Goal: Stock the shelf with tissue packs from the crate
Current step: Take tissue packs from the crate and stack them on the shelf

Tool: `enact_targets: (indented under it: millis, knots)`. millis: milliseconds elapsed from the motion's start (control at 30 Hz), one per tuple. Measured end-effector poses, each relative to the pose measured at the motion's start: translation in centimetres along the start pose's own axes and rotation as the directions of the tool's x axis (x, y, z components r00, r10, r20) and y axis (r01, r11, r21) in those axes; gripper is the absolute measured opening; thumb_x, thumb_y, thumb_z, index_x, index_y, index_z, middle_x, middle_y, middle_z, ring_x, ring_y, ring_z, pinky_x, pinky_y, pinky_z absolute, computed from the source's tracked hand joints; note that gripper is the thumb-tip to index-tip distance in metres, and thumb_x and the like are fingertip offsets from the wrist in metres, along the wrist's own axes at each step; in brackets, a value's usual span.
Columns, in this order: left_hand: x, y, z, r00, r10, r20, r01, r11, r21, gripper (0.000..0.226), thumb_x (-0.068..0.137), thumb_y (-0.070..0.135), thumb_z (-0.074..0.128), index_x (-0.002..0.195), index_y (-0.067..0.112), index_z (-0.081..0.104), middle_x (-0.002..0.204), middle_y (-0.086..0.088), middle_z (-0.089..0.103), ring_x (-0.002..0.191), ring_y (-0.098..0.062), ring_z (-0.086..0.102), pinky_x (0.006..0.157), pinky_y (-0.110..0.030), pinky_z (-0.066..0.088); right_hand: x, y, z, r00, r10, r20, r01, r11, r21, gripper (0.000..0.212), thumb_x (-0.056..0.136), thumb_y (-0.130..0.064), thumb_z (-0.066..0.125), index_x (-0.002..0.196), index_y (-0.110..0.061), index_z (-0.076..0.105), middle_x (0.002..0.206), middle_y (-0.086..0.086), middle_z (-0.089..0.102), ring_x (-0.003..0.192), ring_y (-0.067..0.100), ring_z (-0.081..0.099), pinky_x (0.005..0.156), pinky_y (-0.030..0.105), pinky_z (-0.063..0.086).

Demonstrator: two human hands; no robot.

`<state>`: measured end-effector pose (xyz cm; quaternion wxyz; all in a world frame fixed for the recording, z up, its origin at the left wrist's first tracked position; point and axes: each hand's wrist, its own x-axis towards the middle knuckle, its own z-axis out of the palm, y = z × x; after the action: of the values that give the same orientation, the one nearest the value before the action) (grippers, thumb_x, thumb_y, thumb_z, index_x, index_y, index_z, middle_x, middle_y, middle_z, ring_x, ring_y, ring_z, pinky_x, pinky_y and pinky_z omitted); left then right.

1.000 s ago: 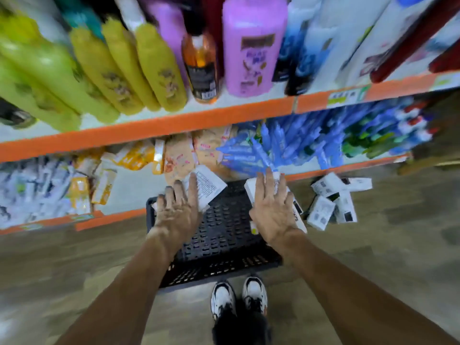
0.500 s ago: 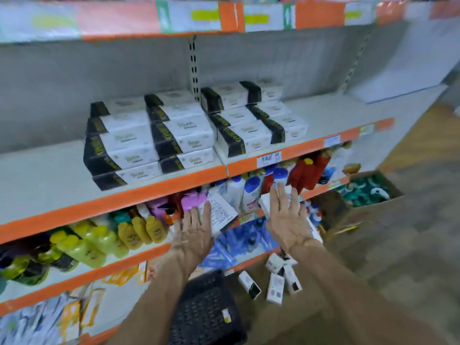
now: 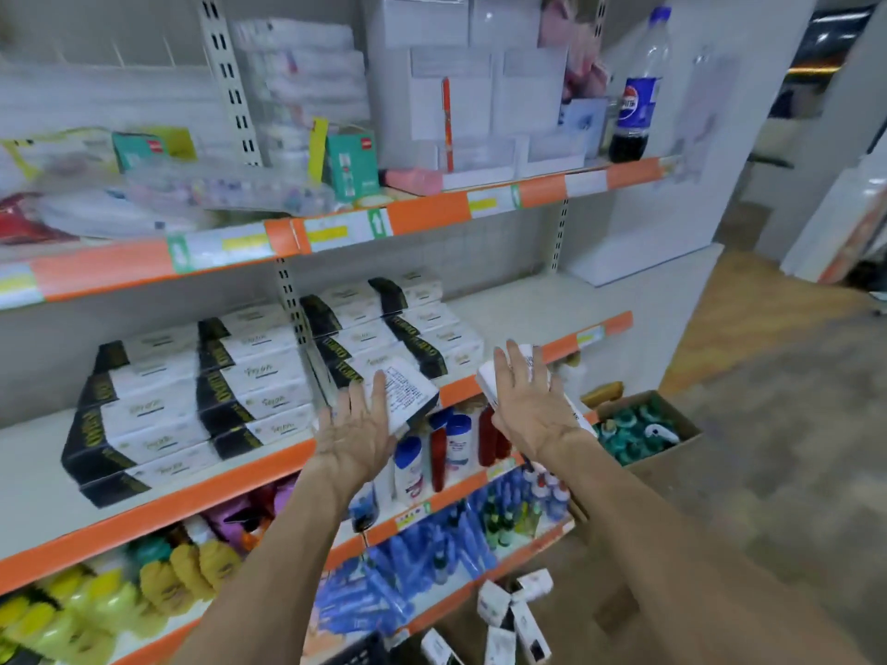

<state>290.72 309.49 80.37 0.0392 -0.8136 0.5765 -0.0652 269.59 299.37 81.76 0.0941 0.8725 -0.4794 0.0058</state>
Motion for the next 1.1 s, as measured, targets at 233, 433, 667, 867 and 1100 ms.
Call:
enact_targets:
  millis: [233,433,667,867,1100]
  knots:
    - [3.7,4.6,-3.8,0.993,-0.054,-0.106,0.062,0.996,0.07,0.087,0.094,0.06,0.034,0.151,0.01,-0.011,0.141,-0.022,0.029,0.125,-0.034,0.036,0.101,-0.049,0.039,4.4,6.9,-1.0,0.994,-0.086,-0.067,0.085,0.996,-0.022,0.075,0.096,-0.025,0.039,0.152,-0.005,-0.008,0.161,0.016,-0.009,0.145,0.047,-0.002,0.108,0.059,0.026]
    - [5.3,5.8,-4.4,0.987,-0.082,-0.141,0.101,0.986,0.135,0.086,0.095,0.056,0.038,0.151,0.01,-0.008,0.142,-0.023,0.03,0.125,-0.035,0.038,0.102,-0.048,0.039,6.9,7.5,-0.4,0.984,-0.161,-0.079,0.16,0.987,-0.02,0.075,0.096,-0.018,0.04,0.152,-0.006,-0.008,0.16,0.017,-0.01,0.145,0.047,-0.001,0.109,0.059,0.026]
    - [8.6,4.1,-3.7,0.988,-0.132,-0.079,0.143,0.977,0.157,0.085,0.094,0.055,0.04,0.151,0.009,-0.005,0.138,-0.021,0.033,0.121,-0.033,0.041,0.099,-0.047,0.04,11.2,5.9,0.0,0.966,-0.252,-0.056,0.253,0.967,0.011,0.073,0.097,-0.024,0.036,0.152,-0.005,-0.01,0.16,0.016,-0.012,0.145,0.044,-0.004,0.111,0.056,0.024]
    - [13.4,3.0,-2.7,0.986,-0.167,0.016,0.164,0.981,0.099,0.082,0.095,0.049,0.038,0.151,0.008,-0.007,0.138,-0.022,0.031,0.124,-0.035,0.035,0.104,-0.051,0.035,16.7,5.7,0.2,0.957,-0.289,-0.008,0.289,0.957,0.005,0.078,0.096,-0.028,0.041,0.153,-0.007,-0.008,0.161,0.014,-0.011,0.146,0.043,-0.003,0.111,0.056,0.024]
    - [17.3,0.7,-1.0,0.983,-0.177,0.046,0.176,0.984,0.03,0.077,0.096,0.048,0.034,0.151,0.009,-0.003,0.136,-0.02,0.033,0.123,-0.035,0.036,0.103,-0.051,0.034,21.9,3.8,0.9,0.945,-0.327,0.002,0.327,0.945,0.027,0.075,0.093,-0.021,0.039,0.153,-0.009,-0.003,0.161,0.012,-0.005,0.146,0.042,-0.001,0.111,0.055,0.025]
